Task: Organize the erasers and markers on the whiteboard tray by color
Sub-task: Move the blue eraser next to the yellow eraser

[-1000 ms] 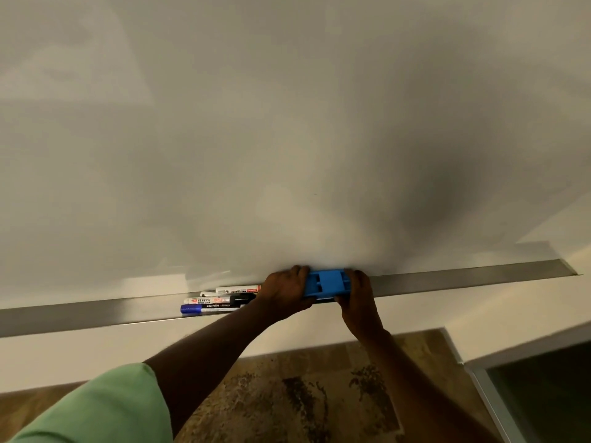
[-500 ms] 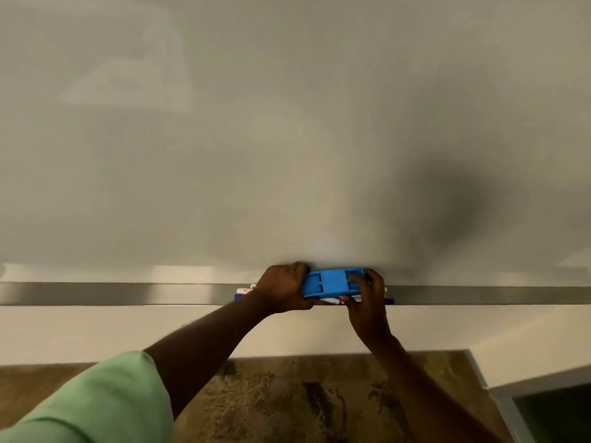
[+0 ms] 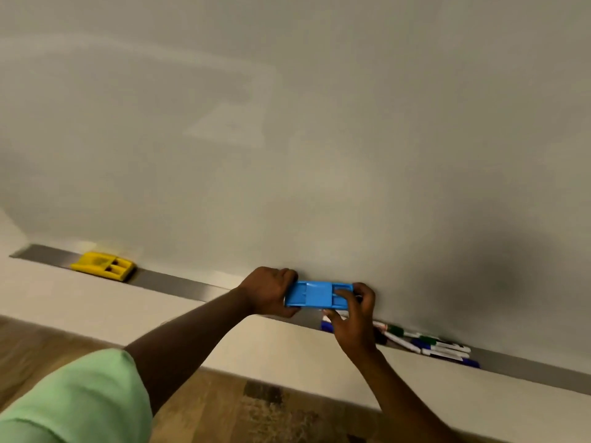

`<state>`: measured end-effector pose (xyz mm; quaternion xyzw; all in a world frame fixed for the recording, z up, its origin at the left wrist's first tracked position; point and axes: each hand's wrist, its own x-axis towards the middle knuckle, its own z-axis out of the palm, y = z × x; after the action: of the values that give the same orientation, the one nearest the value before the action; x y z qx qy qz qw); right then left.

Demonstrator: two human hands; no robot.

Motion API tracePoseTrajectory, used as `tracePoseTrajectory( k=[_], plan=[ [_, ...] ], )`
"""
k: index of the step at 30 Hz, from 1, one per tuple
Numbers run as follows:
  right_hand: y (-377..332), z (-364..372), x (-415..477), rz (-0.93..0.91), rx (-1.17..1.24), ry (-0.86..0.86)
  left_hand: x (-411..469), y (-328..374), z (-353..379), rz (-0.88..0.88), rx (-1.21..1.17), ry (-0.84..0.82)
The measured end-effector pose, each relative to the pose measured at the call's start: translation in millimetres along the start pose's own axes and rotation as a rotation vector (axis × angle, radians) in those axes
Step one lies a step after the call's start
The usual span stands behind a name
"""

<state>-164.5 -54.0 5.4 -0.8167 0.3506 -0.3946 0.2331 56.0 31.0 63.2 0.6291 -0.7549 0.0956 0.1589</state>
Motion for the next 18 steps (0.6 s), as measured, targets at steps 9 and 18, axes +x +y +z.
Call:
tracePoseTrajectory(
  k=[9, 18],
  plan=[
    [-96.8, 103.7, 21.6, -0.102, -0.011, -0.060, -76.6, -101.6, -54.2, -0.059, 0.164, 0.023],
    [-170.5, 213.3, 23.3, -0.076, -0.023, -0.150, -156.3, -196.3, -81.0, -0.122, 0.249, -0.060]
  ],
)
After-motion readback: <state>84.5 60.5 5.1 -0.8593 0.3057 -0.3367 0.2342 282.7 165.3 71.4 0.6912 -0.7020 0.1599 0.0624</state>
